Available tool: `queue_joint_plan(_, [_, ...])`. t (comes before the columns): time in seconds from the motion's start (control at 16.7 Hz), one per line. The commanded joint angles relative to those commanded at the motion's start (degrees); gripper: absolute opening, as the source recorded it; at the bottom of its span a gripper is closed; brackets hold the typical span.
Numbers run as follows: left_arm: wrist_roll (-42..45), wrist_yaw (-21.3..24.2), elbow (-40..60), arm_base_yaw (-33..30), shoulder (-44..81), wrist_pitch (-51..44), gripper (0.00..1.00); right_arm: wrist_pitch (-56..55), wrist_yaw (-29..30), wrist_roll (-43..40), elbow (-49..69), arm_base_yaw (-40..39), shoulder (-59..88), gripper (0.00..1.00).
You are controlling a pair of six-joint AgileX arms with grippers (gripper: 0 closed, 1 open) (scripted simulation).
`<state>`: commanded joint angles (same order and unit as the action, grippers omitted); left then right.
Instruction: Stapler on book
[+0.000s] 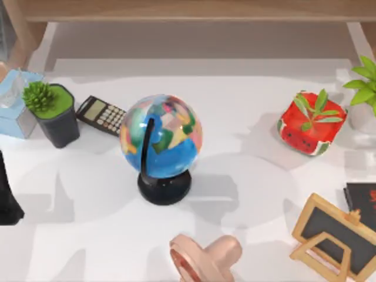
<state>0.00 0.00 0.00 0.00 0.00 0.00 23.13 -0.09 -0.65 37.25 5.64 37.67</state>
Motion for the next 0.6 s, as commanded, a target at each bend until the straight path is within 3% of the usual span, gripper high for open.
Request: queue_joint_plan(0.6, [0.0, 0.0, 0.0, 0.0, 0.0, 0.0, 1.0, 35.29, 0.63, -1.03, 65.01, 10.54, 67.69, 1.0])
